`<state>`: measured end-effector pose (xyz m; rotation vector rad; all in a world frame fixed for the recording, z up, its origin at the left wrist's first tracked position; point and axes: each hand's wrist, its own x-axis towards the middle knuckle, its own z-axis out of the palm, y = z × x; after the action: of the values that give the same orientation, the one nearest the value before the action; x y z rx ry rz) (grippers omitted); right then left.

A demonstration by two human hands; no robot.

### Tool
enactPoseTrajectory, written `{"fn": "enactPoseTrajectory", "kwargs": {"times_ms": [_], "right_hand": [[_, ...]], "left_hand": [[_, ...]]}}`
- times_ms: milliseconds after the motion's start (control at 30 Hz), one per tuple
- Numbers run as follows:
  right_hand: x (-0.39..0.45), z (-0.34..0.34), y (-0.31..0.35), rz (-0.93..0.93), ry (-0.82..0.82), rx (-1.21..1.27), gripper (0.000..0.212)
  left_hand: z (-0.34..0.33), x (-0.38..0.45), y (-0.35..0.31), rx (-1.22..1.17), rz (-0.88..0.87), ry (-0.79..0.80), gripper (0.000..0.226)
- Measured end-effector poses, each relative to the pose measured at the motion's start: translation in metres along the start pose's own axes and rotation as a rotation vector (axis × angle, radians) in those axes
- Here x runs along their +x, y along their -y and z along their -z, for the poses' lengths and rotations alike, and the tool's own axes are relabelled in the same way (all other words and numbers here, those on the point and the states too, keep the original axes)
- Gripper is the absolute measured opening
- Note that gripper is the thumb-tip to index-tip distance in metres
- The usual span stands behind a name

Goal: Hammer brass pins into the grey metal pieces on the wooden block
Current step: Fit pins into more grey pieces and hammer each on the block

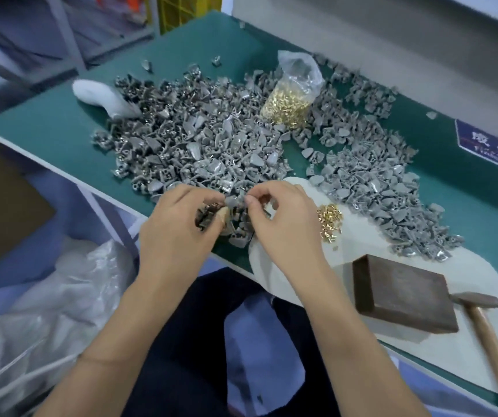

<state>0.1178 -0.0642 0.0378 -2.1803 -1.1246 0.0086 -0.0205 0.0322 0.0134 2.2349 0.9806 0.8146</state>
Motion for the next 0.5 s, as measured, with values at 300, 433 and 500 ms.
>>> {"fn": "enactPoseTrajectory", "kwargs": {"times_ms": [300,433,500], "right_hand": [[0.023,-0.013,0.01,-0.042,0.057,-0.018,0.01],[0.021,-0.005,0.003,-0.044,0.051,-0.024,0.015],[0.017,0.009,-0.008,-0.062,0.022,-0.032,0.016]], "left_hand": [[0.006,0.007,0.007,0.025,0.021,0.042,0.017],[0.006,0.005,0.005,0.005,-0.004,0.037,0.015],[0.003,0.002,-0.002,-0.034,-0.045,0.044,0.014]]}}
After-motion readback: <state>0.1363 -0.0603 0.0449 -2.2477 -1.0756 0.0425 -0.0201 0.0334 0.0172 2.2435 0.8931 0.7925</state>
